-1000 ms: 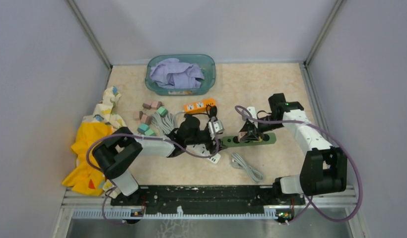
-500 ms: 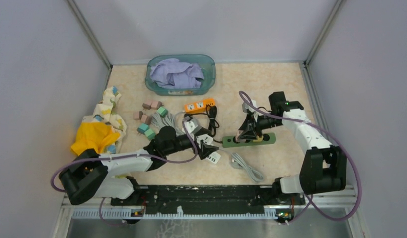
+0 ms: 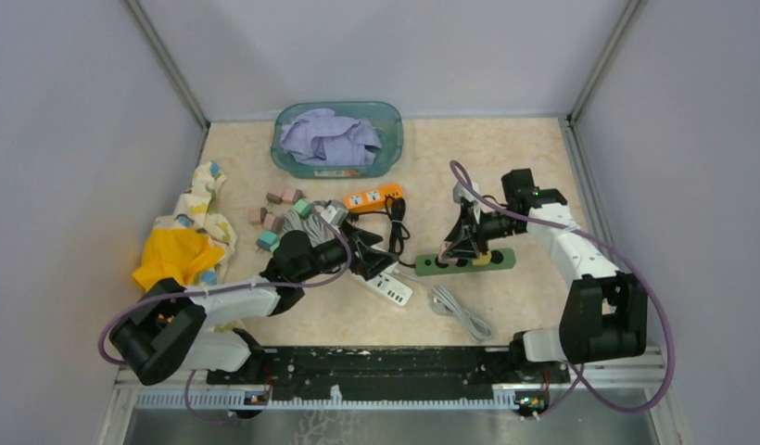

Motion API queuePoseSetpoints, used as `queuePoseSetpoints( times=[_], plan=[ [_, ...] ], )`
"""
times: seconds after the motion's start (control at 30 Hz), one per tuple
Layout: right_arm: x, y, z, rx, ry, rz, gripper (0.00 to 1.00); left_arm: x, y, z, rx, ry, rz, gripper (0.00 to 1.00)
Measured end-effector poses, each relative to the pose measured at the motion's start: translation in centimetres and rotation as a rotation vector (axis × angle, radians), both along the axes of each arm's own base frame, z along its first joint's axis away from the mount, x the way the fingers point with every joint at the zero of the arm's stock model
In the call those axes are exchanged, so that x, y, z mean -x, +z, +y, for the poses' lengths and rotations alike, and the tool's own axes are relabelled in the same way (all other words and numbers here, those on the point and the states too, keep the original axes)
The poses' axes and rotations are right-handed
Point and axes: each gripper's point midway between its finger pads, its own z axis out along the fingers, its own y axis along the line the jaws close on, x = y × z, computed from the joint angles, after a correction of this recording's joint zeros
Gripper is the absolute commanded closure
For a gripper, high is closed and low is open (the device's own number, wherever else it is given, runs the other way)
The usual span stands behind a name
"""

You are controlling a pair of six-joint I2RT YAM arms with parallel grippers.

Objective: Pull the plug off the socket
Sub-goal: Place the plug at the center of the board.

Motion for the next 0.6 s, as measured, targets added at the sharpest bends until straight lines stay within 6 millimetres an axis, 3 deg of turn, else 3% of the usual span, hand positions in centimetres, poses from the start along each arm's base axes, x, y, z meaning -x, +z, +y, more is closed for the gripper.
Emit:
queuePoseSetpoints(
  times=[0.27, 0.6],
  plan=[
    [-0.2, 0.1, 0.1, -0.005, -0.016, 0.019, 1.0, -0.3, 0.6, 0.5, 0.093, -0.02, 0.113, 0.0],
    [-0.7, 0.3, 0.3, -0.018, -0.049, 0.066, 1.0, 0.4, 1.3, 0.4, 0.116, -0.058, 0.124, 0.01]
  ],
)
